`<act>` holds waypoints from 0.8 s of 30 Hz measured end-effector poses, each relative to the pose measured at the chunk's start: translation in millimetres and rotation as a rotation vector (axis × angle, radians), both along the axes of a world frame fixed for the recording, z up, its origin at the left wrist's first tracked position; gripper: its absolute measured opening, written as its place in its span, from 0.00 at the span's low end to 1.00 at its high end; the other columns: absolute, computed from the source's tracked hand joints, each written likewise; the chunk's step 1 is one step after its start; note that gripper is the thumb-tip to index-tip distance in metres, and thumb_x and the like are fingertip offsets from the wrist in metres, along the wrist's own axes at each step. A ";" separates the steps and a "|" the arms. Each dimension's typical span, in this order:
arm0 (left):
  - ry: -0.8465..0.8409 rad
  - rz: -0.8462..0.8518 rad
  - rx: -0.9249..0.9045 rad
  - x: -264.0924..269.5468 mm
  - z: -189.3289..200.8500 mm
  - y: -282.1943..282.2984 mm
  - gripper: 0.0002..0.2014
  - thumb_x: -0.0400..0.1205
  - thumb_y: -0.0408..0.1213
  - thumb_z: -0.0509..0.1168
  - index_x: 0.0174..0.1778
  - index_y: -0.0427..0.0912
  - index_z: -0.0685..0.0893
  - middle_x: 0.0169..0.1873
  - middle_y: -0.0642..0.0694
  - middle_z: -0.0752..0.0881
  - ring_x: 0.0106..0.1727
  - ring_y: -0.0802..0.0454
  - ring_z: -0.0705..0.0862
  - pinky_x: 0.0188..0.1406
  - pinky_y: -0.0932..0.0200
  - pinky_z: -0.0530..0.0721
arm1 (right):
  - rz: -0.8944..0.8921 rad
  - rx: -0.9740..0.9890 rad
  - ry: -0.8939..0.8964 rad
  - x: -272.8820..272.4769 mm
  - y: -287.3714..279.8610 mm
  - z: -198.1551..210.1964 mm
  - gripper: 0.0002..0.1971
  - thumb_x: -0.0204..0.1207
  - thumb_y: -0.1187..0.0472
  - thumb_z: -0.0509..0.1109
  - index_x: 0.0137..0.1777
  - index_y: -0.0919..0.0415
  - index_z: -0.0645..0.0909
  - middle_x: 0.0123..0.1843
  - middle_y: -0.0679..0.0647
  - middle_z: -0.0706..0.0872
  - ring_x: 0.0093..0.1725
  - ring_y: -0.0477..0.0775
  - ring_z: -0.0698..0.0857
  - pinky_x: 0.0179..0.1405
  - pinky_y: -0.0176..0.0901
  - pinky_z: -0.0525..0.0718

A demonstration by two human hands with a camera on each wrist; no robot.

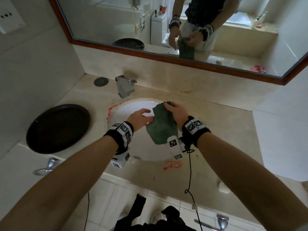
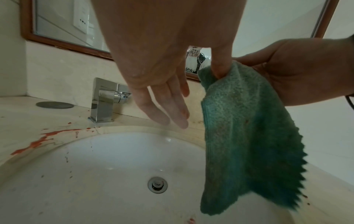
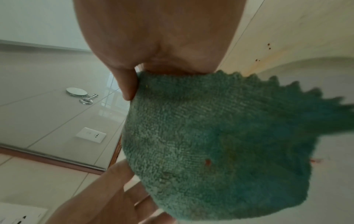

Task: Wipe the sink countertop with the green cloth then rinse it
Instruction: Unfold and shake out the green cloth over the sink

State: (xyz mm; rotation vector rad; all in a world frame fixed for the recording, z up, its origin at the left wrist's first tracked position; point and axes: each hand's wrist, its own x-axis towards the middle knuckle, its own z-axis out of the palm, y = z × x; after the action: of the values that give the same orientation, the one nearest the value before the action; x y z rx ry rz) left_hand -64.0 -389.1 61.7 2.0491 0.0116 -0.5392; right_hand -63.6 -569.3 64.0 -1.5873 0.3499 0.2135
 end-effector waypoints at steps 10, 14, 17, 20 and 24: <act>-0.001 -0.079 -0.203 -6.8 4.3 -9.6 0.07 0.80 0.24 0.65 0.46 0.40 0.82 0.38 0.39 0.84 0.37 0.44 0.83 0.34 0.59 0.85 | -0.049 -0.062 -0.032 -24.4 -4.4 -5.8 0.04 0.71 0.52 0.78 0.40 0.50 0.90 0.43 0.57 0.92 0.50 0.64 0.89 0.58 0.63 0.87; -0.097 -0.069 -0.055 -2.2 -0.2 -8.5 0.07 0.75 0.32 0.72 0.33 0.45 0.83 0.38 0.39 0.88 0.43 0.40 0.87 0.38 0.59 0.80 | -0.131 -0.211 -0.049 -34.8 -8.8 -4.8 0.03 0.74 0.51 0.76 0.40 0.47 0.89 0.37 0.46 0.89 0.45 0.56 0.88 0.52 0.50 0.88; -0.134 -0.092 0.015 -0.3 1.4 -6.8 0.08 0.73 0.37 0.75 0.31 0.43 0.83 0.35 0.41 0.88 0.40 0.44 0.86 0.40 0.59 0.79 | -0.166 -0.361 -0.054 -39.8 -11.2 -6.3 0.12 0.74 0.44 0.74 0.51 0.48 0.91 0.38 0.44 0.89 0.45 0.54 0.88 0.52 0.49 0.88; -0.165 -0.119 0.054 -1.3 5.6 -6.2 0.09 0.75 0.40 0.74 0.32 0.44 0.82 0.34 0.44 0.86 0.39 0.46 0.82 0.44 0.56 0.79 | -0.192 -0.433 -0.095 -43.3 -10.4 -4.5 0.16 0.73 0.41 0.73 0.56 0.47 0.89 0.47 0.48 0.92 0.49 0.54 0.89 0.55 0.53 0.88; -0.169 -0.188 -0.028 -5.9 10.1 -2.8 0.07 0.77 0.39 0.71 0.37 0.40 0.88 0.51 0.41 0.90 0.49 0.44 0.86 0.58 0.48 0.84 | -0.244 -0.417 -0.125 -48.9 -7.7 6.3 0.16 0.74 0.45 0.74 0.55 0.53 0.90 0.45 0.51 0.92 0.47 0.53 0.90 0.54 0.54 0.89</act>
State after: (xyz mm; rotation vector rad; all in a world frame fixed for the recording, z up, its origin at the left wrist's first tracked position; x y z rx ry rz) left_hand -69.9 -391.8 71.8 2.0740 -0.2897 -0.4760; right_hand -112.5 -577.1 70.3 -1.9371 0.5101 -0.1572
